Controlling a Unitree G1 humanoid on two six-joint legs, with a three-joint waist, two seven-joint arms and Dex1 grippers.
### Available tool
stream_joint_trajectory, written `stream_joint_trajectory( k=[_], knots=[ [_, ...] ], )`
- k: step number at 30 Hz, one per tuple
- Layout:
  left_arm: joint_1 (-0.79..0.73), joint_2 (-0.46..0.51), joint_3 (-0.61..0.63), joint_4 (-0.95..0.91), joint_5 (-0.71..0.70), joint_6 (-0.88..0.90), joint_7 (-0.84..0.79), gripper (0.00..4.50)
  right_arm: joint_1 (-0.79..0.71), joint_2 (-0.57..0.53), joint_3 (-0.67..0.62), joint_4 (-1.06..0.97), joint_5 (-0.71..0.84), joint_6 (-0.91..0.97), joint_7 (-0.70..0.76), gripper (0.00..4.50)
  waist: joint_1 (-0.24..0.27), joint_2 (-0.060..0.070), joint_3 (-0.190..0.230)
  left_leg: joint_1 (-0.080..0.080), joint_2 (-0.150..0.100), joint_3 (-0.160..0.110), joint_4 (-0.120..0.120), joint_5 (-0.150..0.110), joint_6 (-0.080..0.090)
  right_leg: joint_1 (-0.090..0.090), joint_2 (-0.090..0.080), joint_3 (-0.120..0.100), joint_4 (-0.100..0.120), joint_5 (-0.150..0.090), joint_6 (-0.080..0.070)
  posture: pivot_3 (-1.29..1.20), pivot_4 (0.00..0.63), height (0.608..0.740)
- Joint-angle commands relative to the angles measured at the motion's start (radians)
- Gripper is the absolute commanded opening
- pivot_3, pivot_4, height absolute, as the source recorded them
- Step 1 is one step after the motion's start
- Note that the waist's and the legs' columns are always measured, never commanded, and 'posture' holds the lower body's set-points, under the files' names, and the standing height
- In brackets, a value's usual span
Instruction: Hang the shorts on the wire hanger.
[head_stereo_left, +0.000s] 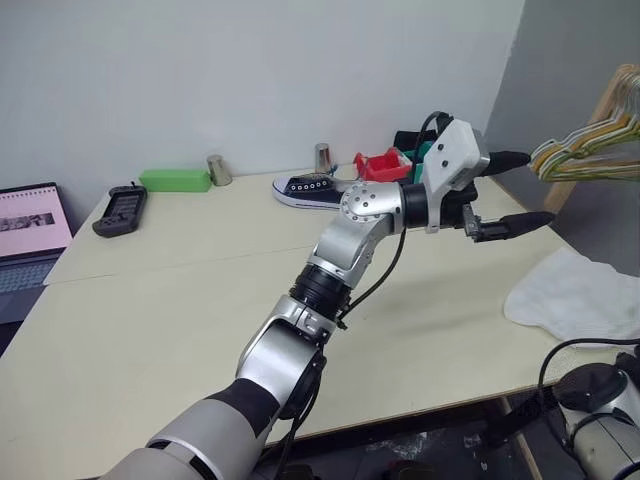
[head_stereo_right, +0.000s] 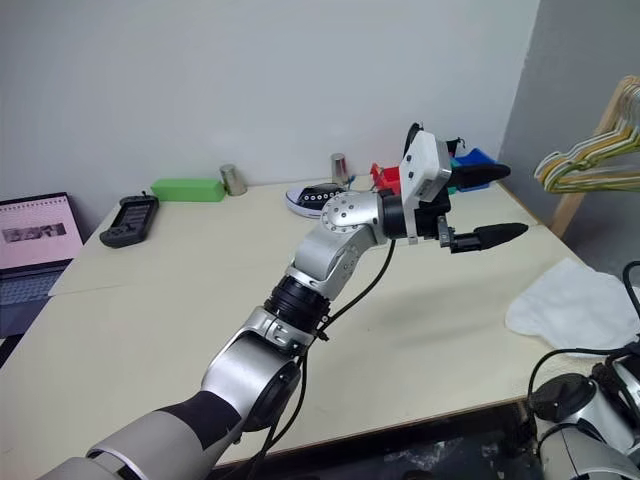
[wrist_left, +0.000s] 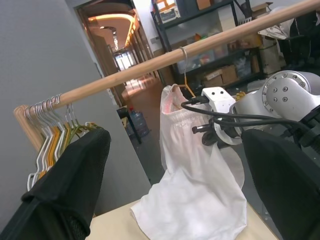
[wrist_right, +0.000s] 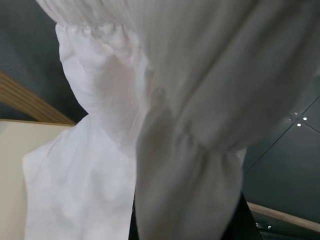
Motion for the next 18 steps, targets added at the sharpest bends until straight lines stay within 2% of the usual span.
stream_joint_trajectory(
  k=[1, 7, 12, 13, 18],
  knots=[
    [-0.016, -0.005, -0.004, -0.023, 0.011, -0.034, 0.011, 4.47, -0.024, -0.045, 0.013, 0.045, 0.04, -0.047, -0.012, 0.0, 0.0, 0.0, 0.0, 0.0, 0.0, 0.0, 0.0, 0.0, 0.0, 0.0, 0.0, 0.0, 0.0, 0.0, 0.0, 0.1, 0.0, 0.74],
    [-0.018, -0.011, -0.002, -0.023, 0.011, -0.037, 0.016, 4.47, -0.04, -0.1, 0.0, 0.17, 0.081, -0.114, -0.043, 0.0, 0.002, 0.0, 0.0, 0.0, -0.003, 0.0, 0.0, 0.0, 0.0, 0.0, -0.003, 0.0, 0.0, -0.001, 0.002, 0.11, 0.0, 0.74],
    [-0.006, -0.002, -0.005, -0.036, 0.012, -0.036, 0.016, 4.5, -0.019, -0.097, 0.026, 0.167, 0.101, -0.14, -0.063, 1.08, 0.003, -0.001, 0.0, 0.0, -0.005, 0.001, 0.0, 0.0, 0.0, 0.0, -0.005, 0.002, 0.0, -0.002, 0.004, 0.12, 0.0, 0.74],
    [-0.005, 0.002, -0.003, -0.037, 0.012, -0.035, 0.016, 4.5, 0.0, -0.096, 0.054, 0.147, 0.09, -0.148, -0.066, 1.21, 0.003, -0.001, 0.0, 0.0, -0.005, 0.001, 0.0, 0.0, 0.001, 0.0, -0.005, 0.002, 0.0, -0.002, 0.005, 0.13, 0.0, 0.74],
    [-0.008, 0.014, 0.004, -0.033, 0.015, -0.039, 0.028, 4.5, 0.103, -0.058, 0.193, -0.026, 0.031, -0.136, -0.102, 2.52, 0.003, -0.001, 0.0, -0.001, -0.005, 0.001, 0.0, 0.0, 0.001, 0.0, -0.006, 0.003, 0.0, -0.003, 0.006, 0.13, 0.0, 0.74]
  ],
)
